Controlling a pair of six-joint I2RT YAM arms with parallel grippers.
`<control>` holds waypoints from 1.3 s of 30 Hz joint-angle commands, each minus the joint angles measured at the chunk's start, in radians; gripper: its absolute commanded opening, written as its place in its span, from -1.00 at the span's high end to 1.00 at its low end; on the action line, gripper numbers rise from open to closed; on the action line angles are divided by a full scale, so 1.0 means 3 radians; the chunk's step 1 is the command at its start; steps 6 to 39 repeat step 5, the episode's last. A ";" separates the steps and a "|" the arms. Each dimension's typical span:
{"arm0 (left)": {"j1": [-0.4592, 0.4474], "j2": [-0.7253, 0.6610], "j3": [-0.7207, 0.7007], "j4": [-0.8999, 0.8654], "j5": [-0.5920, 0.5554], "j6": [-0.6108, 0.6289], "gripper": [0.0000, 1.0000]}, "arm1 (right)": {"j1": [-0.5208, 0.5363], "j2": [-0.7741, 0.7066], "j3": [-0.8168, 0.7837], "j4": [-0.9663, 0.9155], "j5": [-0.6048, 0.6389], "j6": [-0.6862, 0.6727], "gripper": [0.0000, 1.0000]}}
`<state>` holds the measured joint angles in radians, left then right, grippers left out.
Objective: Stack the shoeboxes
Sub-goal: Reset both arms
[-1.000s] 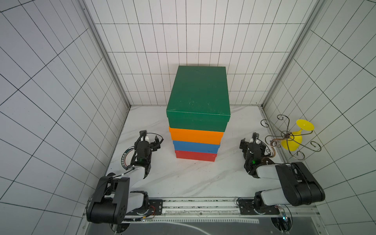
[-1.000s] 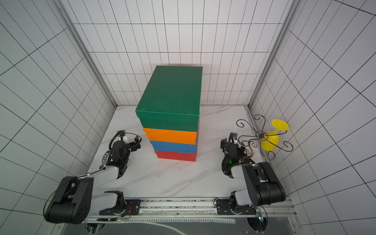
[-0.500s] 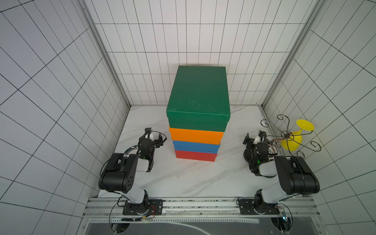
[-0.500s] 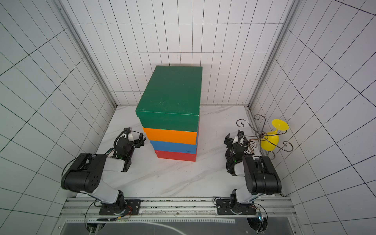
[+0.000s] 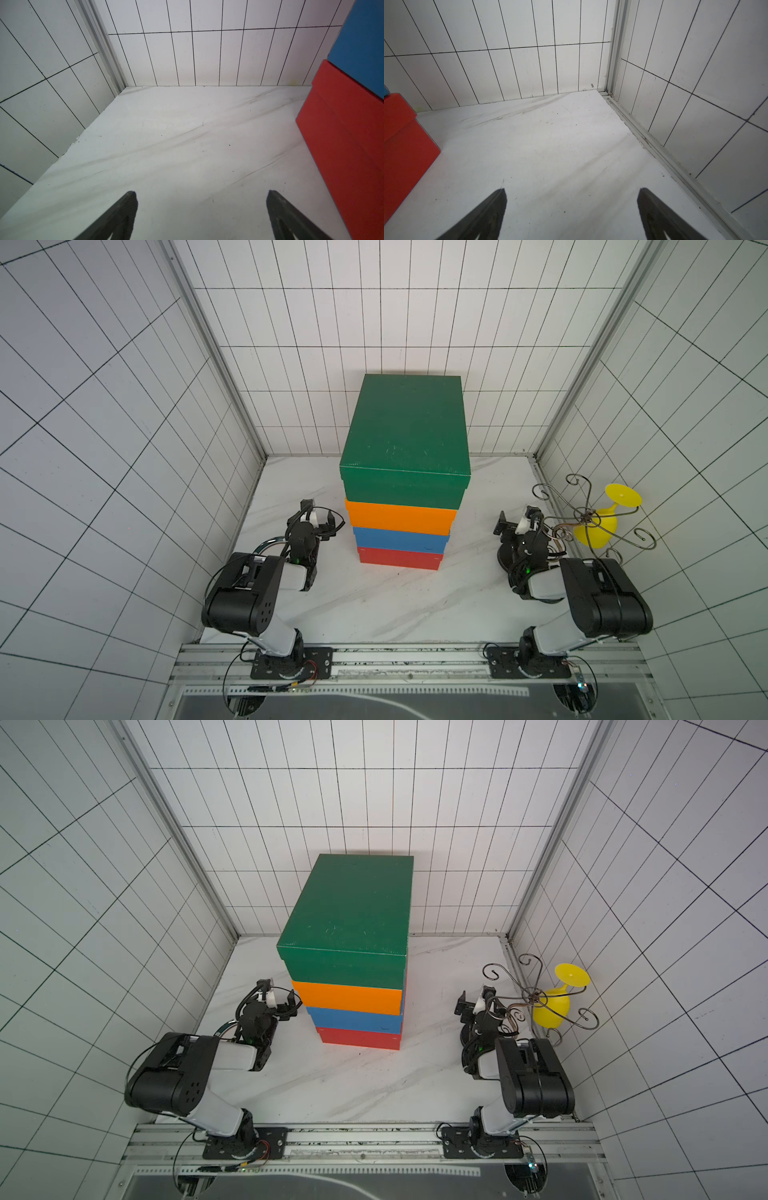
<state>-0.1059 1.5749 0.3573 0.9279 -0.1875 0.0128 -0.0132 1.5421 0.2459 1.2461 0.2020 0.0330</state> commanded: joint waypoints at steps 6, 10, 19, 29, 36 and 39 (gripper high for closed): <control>0.0008 -0.0038 0.0070 0.0036 -0.0110 0.0032 -0.95 | -0.0013 0.0009 -0.0027 0.0141 -0.0024 -0.0049 -0.98; 0.0008 -0.0038 0.0070 0.0036 -0.0110 0.0032 -0.95 | -0.0013 0.0009 -0.0027 0.0141 -0.0024 -0.0049 -0.98; 0.0008 -0.0038 0.0070 0.0036 -0.0110 0.0032 -0.95 | -0.0013 0.0009 -0.0027 0.0141 -0.0024 -0.0049 -0.98; 0.0008 -0.0038 0.0070 0.0036 -0.0110 0.0032 -0.95 | -0.0013 0.0009 -0.0027 0.0141 -0.0024 -0.0049 -0.98; 0.0008 -0.0038 0.0070 0.0036 -0.0110 0.0032 -0.95 | -0.0013 0.0009 -0.0027 0.0141 -0.0024 -0.0049 -0.98; 0.0008 -0.0038 0.0070 0.0036 -0.0110 0.0032 -0.95 | -0.0013 0.0009 -0.0027 0.0141 -0.0024 -0.0049 -0.98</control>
